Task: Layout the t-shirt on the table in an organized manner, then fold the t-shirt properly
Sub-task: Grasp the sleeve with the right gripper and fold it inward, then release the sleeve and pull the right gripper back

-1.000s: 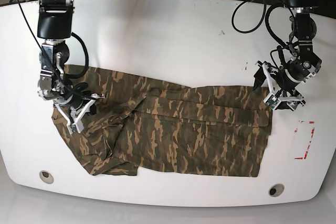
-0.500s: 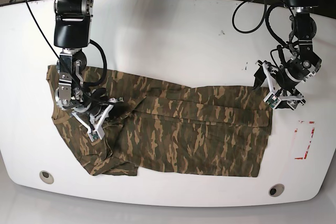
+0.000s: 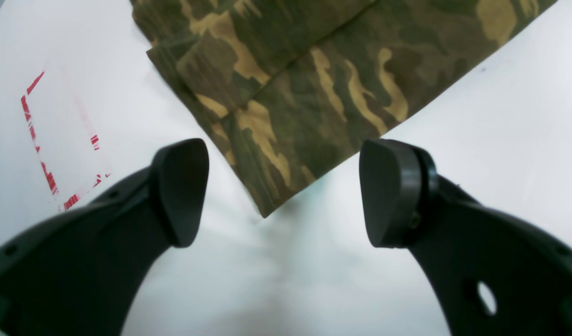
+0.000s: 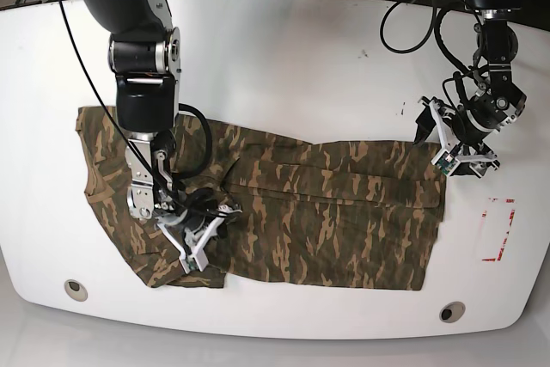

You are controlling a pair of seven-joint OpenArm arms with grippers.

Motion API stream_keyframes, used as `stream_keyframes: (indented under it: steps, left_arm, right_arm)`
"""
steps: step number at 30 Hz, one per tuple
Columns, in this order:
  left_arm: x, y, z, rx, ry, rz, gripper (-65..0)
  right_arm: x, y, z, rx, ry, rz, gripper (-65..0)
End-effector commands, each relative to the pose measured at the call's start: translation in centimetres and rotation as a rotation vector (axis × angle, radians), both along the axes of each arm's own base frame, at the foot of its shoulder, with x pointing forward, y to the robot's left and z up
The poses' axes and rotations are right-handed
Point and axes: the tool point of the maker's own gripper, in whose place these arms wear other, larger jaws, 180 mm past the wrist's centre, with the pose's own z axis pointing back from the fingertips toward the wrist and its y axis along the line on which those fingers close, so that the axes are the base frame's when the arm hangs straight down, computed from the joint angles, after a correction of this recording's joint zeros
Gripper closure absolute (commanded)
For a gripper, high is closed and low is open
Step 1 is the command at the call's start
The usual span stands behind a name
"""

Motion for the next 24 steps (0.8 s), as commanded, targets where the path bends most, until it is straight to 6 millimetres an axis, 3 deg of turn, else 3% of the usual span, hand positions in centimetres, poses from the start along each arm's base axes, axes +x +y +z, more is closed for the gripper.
stream_keyframes:
  steps: [1, 6, 9, 17, 21, 24]
  left_arm:
    - [0.9, 0.4, 1.6, 0.003, -0.051, 0.0, -47.4]
    - [1.2, 0.1, 2.6, 0.009, -0.079, -0.01, -47.4]
    - [1.5, -0.3, 3.9, 0.016, -0.114, -0.024, -47.4]
    - [2.0, -1.8, 7.3, 0.03, -0.214, -0.066, -47.2]
    - [2.0, -2.0, 7.6, 0.03, -0.222, -0.069, -47.2]
    - [1.9, -1.9, 7.5, 0.031, -0.22, -0.069, -47.2]
  right_arm:
    - [3.4, 0.6, 4.6, 0.027, -0.122, -0.002, -1.1]
    - [4.8, -0.4, 8.0, 0.003, -0.185, -0.005, -1.1]
    - [4.5, -3.2, 10.1, -0.08, -0.203, -0.015, -1.1]
    - [-0.6, -9.0, 11.1, -0.227, -0.216, -0.088, -2.4]
    - [-3.4, -12.3, 10.8, -0.239, -0.202, -0.178, -12.5]
    - [-5.7, -15.1, 9.9, -0.236, -0.175, -0.261, -27.5]
